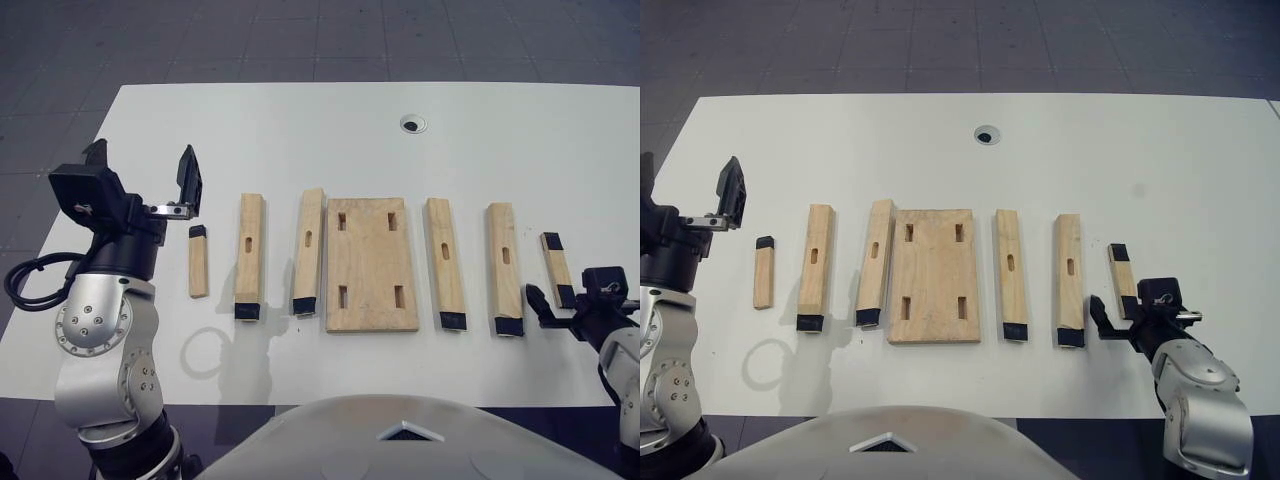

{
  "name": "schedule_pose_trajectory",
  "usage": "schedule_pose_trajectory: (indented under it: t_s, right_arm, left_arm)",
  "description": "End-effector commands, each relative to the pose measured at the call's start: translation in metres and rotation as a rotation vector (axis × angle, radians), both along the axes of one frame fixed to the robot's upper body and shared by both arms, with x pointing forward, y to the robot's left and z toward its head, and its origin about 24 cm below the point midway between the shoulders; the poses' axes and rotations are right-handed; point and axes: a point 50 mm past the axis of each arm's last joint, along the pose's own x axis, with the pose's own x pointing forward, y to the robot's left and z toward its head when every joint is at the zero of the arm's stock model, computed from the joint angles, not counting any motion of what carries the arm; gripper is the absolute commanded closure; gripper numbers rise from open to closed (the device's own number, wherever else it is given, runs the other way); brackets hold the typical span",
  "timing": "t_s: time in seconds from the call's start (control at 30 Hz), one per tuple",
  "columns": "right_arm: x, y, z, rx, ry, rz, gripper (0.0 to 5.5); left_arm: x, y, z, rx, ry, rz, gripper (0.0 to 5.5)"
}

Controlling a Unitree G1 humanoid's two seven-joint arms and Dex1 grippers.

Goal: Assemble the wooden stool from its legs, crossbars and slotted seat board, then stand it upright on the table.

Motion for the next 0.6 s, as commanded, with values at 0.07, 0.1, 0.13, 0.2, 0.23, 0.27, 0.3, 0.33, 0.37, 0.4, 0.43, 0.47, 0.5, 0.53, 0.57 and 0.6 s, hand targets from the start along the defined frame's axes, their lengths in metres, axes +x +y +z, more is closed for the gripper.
schedule_pose_trajectory:
  t_s: [0.07,0.1,0.13,0.2,0.23,0.27,0.3,0.33,0.37,0.4,0.43,0.47,0.5,0.53,0.57,0.6]
  right_arm:
    - [-0.0026,0.0036,-0.0064,0.055,0.019,-0.017,0.93]
    - [-0.0028,0.004,-0.0064,0.056,0.017,-0.018,1.16]
    - [-0.0027,0.0045,-0.0064,0.061,0.014,-0.017,1.32]
    - [-0.0025,0.0058,-0.0056,0.077,0.003,-0.017,1.68]
    - [-0.0025,0.0064,-0.005,0.084,-0.003,-0.017,1.85]
    - [-0.0024,0.0069,-0.0046,0.087,-0.006,-0.017,1.97]
    - [-0.0023,0.0073,-0.0044,0.089,-0.009,-0.016,2.18]
    - [-0.0022,0.0075,-0.0043,0.09,-0.01,-0.016,2.49]
    - [-0.0022,0.0078,-0.0041,0.09,-0.012,-0.016,2.7]
    - [-0.002,0.0081,-0.0038,0.089,-0.015,-0.016,2.83]
    - [-0.0018,0.0084,-0.0035,0.089,-0.018,-0.016,3.07]
    - [-0.0016,0.0086,-0.0034,0.089,-0.02,-0.017,3.29]
    - [-0.0015,0.0086,-0.0035,0.089,-0.02,-0.017,3.44]
    - [-0.0015,0.0088,-0.0039,0.089,-0.02,-0.018,3.64]
    - [-0.0016,0.0089,-0.0041,0.088,-0.019,-0.019,3.72]
    - [-0.0015,0.009,-0.0043,0.087,-0.019,-0.019,3.94]
  left_arm:
    - [-0.0007,-0.0022,0.0059,-0.013,-0.027,-0.004,0.46]
    - [-0.0006,-0.0021,0.006,-0.014,-0.027,-0.006,0.46]
    - [-0.0007,-0.0019,0.006,-0.014,-0.027,-0.006,0.46]
    - [-0.0009,-0.0021,0.0063,-0.015,-0.027,-0.007,0.46]
    - [-0.0008,-0.0022,0.0065,-0.015,-0.028,-0.009,0.46]
    - [-0.0006,-0.0021,0.0067,-0.015,-0.028,-0.009,0.46]
    - [-0.0006,-0.0021,0.0068,-0.015,-0.029,-0.009,0.46]
    - [-0.0005,-0.002,0.0068,-0.015,-0.029,-0.009,0.46]
    - [-0.0003,-0.0018,0.0068,-0.015,-0.029,-0.01,0.46]
    - [-0.0001,-0.0018,0.007,-0.015,-0.03,-0.011,0.46]
    - [0.0001,-0.0018,0.0072,-0.015,-0.031,-0.011,0.46]
    - [0.0003,-0.0018,0.0074,-0.015,-0.031,-0.012,0.46]
    - [0.0003,-0.0019,0.0075,-0.014,-0.032,-0.012,0.46]
    - [0.0005,-0.0017,0.0076,-0.014,-0.032,-0.012,0.46]
    - [0.0005,-0.0016,0.0077,-0.014,-0.033,-0.012,0.46]
    - [0.0006,-0.0016,0.0079,-0.014,-0.033,-0.012,0.46]
